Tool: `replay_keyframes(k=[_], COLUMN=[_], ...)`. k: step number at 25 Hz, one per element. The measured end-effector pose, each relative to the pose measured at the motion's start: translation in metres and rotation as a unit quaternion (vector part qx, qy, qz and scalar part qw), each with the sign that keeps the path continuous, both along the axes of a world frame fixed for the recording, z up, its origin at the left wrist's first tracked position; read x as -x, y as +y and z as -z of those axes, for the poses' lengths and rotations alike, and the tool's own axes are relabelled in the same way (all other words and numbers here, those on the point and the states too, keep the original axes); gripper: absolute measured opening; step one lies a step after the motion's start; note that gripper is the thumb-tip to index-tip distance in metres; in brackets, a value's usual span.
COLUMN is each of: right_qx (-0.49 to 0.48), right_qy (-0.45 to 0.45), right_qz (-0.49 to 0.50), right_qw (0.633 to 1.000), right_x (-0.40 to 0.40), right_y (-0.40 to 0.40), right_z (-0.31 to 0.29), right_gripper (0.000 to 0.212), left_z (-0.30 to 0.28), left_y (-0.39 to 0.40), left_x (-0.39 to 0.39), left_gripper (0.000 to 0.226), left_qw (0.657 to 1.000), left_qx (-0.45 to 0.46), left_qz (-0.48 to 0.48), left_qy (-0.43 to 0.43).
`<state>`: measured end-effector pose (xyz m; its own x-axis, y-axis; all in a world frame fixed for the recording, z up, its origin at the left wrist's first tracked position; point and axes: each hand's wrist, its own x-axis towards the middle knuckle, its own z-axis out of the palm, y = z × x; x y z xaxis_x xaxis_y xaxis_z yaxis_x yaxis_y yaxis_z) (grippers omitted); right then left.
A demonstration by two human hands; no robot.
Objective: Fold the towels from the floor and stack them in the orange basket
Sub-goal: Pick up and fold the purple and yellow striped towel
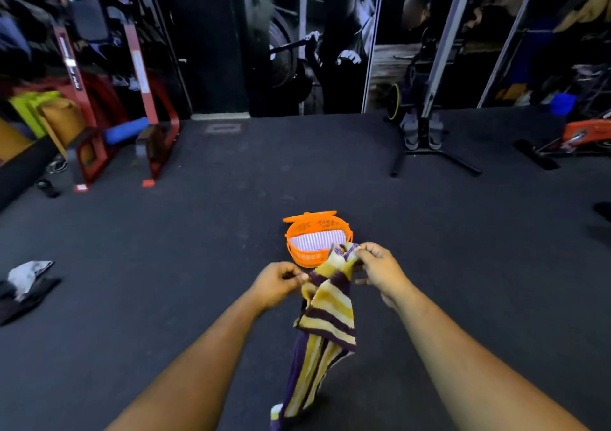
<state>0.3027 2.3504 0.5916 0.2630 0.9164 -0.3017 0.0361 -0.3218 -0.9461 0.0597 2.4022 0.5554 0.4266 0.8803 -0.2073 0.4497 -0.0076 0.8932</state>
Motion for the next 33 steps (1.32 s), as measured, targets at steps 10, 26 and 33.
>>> replay_keyframes(k=[10, 26, 33], right_qx=[-0.072, -0.150, -0.218], right_qy=[-0.069, -0.539, -0.522], right_qz=[0.168, -0.223, -0.109], right_qw=[0.981, 0.798, 0.818], right_x=[-0.088, -0.084, -0.095], right_y=[0.165, 0.307, 0.310], right_z=[0.000, -0.021, -0.023], right_gripper=[0.033, 0.020, 0.026], left_z=[-0.021, -0.074, -0.034], left_y=[0.160, 0.289, 0.268], left_x=[-0.043, -0.099, -0.105], left_gripper=[0.027, 0.017, 0.088], left_qw=[0.978, 0.986, 0.990], left_qx=[-0.038, -0.125, -0.053], left_qz=[-0.207, 0.005, 0.014], left_qy=[0.004, 0.109, 0.127])
